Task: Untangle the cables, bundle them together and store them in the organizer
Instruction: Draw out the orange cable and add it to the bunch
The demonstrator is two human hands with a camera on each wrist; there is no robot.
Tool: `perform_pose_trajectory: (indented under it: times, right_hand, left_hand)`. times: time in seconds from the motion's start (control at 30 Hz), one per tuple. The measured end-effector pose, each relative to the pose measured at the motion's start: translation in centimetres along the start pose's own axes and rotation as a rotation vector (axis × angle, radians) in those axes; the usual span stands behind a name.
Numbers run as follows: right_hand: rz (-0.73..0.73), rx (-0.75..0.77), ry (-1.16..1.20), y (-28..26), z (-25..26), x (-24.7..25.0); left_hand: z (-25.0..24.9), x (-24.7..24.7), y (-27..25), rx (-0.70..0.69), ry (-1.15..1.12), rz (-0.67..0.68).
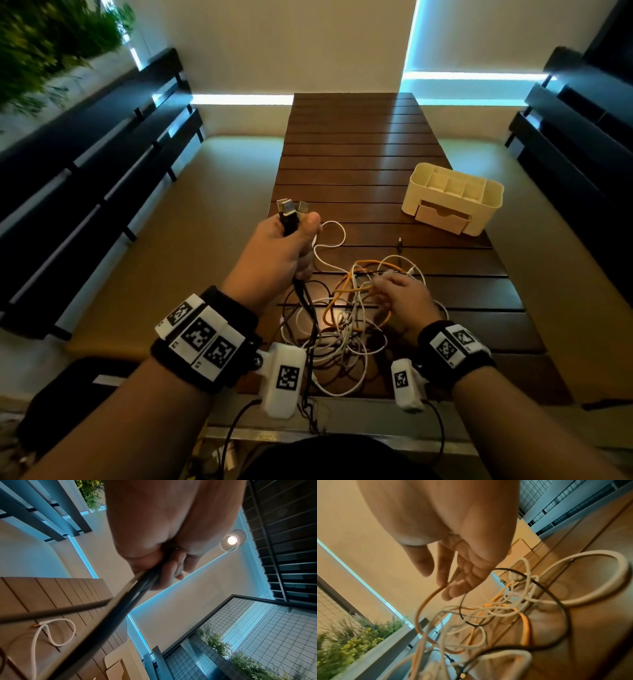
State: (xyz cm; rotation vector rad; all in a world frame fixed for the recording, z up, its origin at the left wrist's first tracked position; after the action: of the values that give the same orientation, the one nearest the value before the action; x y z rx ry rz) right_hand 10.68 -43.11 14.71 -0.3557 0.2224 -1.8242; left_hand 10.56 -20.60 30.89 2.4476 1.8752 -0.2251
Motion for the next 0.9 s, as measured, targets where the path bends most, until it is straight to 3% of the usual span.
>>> perform_pose_trajectory:
  times: [0.3,0.53,0.63,0.77,0.9]
  right_hand:
    - [-0.33,0.527,-0.043,-1.3,9.1,0.9]
    - [-0.546,0.75,0.243,-3.2,19.8,6.2]
    - [-0.46,0.786,0.176,-4.2,21.0,6.3]
    - [-0.143,0.711,-0.018,-4.9,17.6,1.9]
    - [0.035,0.743,-0.072,-5.0,15.0,-1.1]
  left_hand:
    - [-0.5,-1.1,1.4,0.006,-0.126,-0.059]
    - [-1.4,-2.5,2.5,-0.049,-0.157,-0.026]
    - [-1.5,-2.9,3.0,-0.071,-0.136,-0.036]
    - [-1.3,-3.6,3.8,-0.088,-0.13,-0.055]
    - [-0.8,-3.4,4.4,-0.093,-0.107,-0.079]
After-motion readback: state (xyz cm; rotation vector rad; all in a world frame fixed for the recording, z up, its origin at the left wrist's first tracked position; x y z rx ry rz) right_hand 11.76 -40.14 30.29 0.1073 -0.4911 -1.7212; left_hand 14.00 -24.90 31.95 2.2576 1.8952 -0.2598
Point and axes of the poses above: each hand's wrist, its own y-axis towards the middle knuckle, its own x-axis out of the back of the hand, z = x × y, the point moved 2 cm from there along y, towards the middle knuckle, and after that the axes turned 3 degrees about -z, right-handed, at the moved point
